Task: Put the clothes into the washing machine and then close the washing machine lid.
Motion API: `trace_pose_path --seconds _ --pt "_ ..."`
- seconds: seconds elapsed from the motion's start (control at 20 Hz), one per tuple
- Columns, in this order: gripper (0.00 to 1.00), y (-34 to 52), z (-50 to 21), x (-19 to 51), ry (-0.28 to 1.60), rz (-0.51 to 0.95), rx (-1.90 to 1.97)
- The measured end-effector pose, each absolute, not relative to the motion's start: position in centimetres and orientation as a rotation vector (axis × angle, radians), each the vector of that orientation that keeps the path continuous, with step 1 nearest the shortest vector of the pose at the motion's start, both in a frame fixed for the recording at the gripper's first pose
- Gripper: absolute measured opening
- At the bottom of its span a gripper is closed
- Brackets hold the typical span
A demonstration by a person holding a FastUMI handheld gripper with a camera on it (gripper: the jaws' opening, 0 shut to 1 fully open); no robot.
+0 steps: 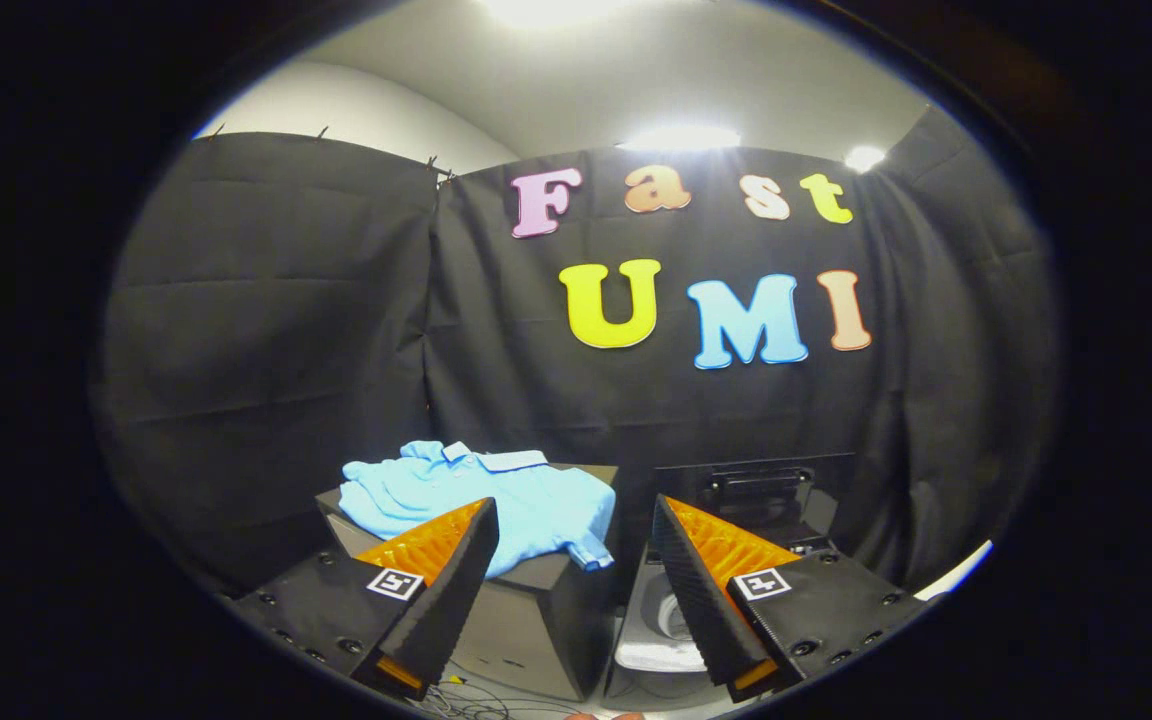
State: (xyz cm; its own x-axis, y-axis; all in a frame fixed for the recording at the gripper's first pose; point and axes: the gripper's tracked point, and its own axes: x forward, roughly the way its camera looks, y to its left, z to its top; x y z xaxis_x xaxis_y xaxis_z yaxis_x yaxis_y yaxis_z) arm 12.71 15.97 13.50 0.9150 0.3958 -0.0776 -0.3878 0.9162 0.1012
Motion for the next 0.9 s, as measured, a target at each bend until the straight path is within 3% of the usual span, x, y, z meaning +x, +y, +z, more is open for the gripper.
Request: trace_pose_path --seconds 0.45,0.9 --pt "0.97 29.0 15.7 20.1 0.173 0.557 -0.074" --pt "0.98 39.1 11.2 26.2 0.314 0.623 -0.216"
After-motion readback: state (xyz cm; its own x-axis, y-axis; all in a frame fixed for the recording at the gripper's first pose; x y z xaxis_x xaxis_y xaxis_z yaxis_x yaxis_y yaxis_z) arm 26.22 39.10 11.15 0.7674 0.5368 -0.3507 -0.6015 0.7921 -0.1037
